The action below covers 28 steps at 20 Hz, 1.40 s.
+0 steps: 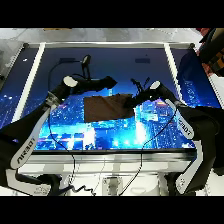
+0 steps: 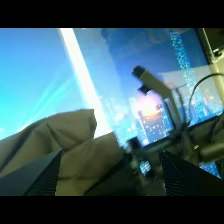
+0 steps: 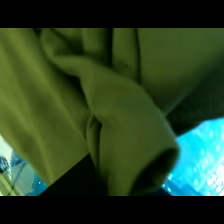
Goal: Fold the clothes and pants, and hang the long-sleeved shirts on hangers.
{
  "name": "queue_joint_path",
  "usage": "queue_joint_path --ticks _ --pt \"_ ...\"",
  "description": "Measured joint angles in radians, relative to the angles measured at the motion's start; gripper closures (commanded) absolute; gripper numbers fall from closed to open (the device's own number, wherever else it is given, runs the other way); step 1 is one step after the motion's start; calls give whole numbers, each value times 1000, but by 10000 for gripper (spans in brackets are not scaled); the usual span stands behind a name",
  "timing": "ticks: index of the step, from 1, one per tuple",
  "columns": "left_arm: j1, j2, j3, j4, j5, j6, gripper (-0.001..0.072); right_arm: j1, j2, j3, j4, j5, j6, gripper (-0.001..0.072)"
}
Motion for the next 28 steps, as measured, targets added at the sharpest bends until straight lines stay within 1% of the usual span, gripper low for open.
queue_joint_path --ticks 3,5,8,12,17,21,22,23,24,27,28 --pt "58 82 0 98 -95 0 1 -21 66 55 -11 -7 39 694" --pt "95 168 0 195 -146 0 1 -66 146 89 -57 -4 98 695" --pt "157 336 0 358 -186 0 2 -177 298 113 -161 29 198 694" --pt "244 558 0 520 -206 0 2 -402 507 124 -353 119 374 694" --pt "314 742 0 593 -213 0 2 -742 694 127 -602 229 599 695" --pt "329 801 0 609 -213 0 2 -995 752 122 -731 375 706 694" --pt "331 807 0 612 -213 0 2 -1046 757 118 -749 417 720 643" --pt "332 811 0 613 -213 0 2 -1094 762 110 -762 454 732 373" --pt "333 814 0 613 -213 0 2 -1130 766 103 -774 478 740 38" --pt "334 819 0 616 -213 0 2 -1202 769 79 -789 517 737 33" --pt "335 820 0 616 -213 0 2 -1211 769 72 -794 520 724 102"
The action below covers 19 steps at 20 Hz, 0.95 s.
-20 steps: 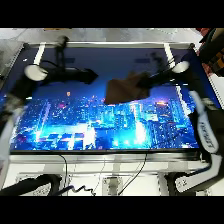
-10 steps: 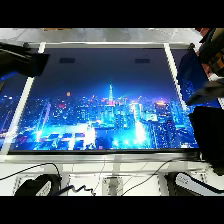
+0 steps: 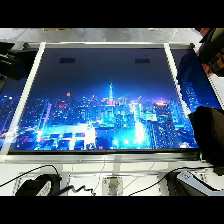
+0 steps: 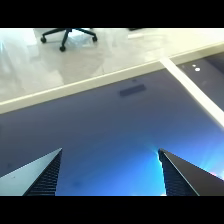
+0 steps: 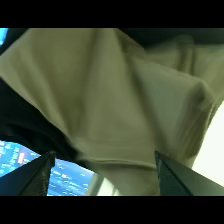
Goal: Fold the clothes and pants, and hang the long-sleeved shirts on hangers.
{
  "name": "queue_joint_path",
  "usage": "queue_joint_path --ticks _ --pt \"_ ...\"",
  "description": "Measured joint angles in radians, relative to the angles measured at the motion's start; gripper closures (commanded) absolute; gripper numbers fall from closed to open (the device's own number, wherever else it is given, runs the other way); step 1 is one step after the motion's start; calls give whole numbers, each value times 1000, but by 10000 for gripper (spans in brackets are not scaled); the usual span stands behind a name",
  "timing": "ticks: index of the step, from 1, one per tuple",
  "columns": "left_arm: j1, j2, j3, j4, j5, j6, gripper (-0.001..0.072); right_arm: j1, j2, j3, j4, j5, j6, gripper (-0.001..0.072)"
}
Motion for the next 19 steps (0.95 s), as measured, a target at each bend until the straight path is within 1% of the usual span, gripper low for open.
queue_joint_path --ticks 1,2,4,5,7,9,11,14,16,19 --pt "0 0 0 0 0 0 2 -4 -2 -5 -1 -3 -13 276" --pt "0 0 0 0 0 0 2 -2 -6 -8 6 -9 -23 417" --pt "0 1 0 0 0 0 2 29 -13 -12 30 -32 -36 628" --pt "0 1 0 0 0 0 2 63 -18 -14 49 -52 -41 694" --pt "0 1 0 1 0 0 2 161 -26 -16 68 -95 -53 694" --pt "0 1 0 1 0 0 2 302 -32 -16 79 -158 -77 694" --pt "0 1 0 1 0 0 2 475 -36 -17 84 -246 -105 695" --pt "0 1 0 1 0 0 2 773 -39 -17 82 -401 -175 695" --pt "0 1 0 1 0 0 2 961 -40 -17 52 -494 -226 695" --pt "0 1 0 1 0 0 2 1175 -48 -17 2 -575 -267 694"
